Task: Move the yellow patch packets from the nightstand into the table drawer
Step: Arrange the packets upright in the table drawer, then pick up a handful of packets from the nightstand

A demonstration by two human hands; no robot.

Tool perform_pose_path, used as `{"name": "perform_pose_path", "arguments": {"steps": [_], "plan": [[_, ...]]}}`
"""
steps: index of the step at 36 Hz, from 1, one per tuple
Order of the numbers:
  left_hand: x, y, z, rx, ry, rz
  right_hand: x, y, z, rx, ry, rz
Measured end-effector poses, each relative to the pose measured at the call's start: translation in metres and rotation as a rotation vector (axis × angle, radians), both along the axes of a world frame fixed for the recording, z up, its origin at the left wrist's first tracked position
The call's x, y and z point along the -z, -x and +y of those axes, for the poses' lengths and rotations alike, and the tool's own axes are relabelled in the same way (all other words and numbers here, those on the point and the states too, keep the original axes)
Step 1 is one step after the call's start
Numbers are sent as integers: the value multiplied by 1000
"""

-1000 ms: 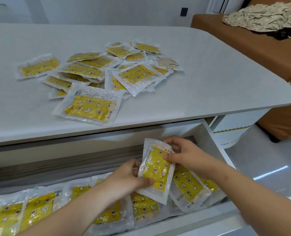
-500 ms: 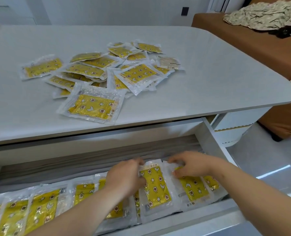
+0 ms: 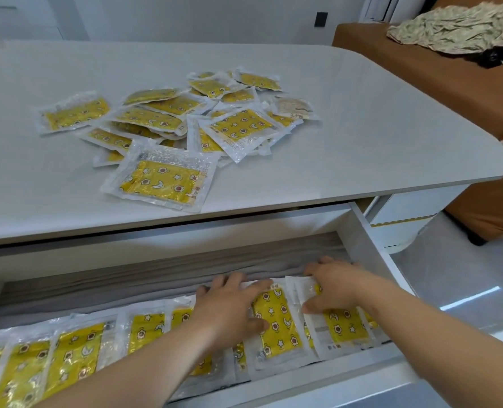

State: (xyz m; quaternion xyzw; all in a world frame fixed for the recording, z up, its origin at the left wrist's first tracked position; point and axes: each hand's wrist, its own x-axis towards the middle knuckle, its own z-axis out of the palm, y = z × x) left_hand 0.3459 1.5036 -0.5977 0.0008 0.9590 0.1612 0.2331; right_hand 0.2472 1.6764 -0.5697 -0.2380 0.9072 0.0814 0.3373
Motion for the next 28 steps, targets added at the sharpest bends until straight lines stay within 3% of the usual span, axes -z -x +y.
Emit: {"name": "perform_pose_path", "arguments": {"steps": [5, 9, 14, 20, 28], "plan": [[3, -1, 0, 91, 19, -8, 2, -1, -3, 36, 40, -6], [-1, 0, -1, 34, -30, 4, -3, -4, -8, 50, 184, 45], [-35, -10, -6, -131, -28, 229, -26, -24, -18, 101, 421, 148], [-125, -37, -21, 22, 42, 304, -99, -62, -26, 177, 471, 53], [-305, -39, -71, -63, 243, 492, -278, -64, -63, 221, 568, 93]]}}
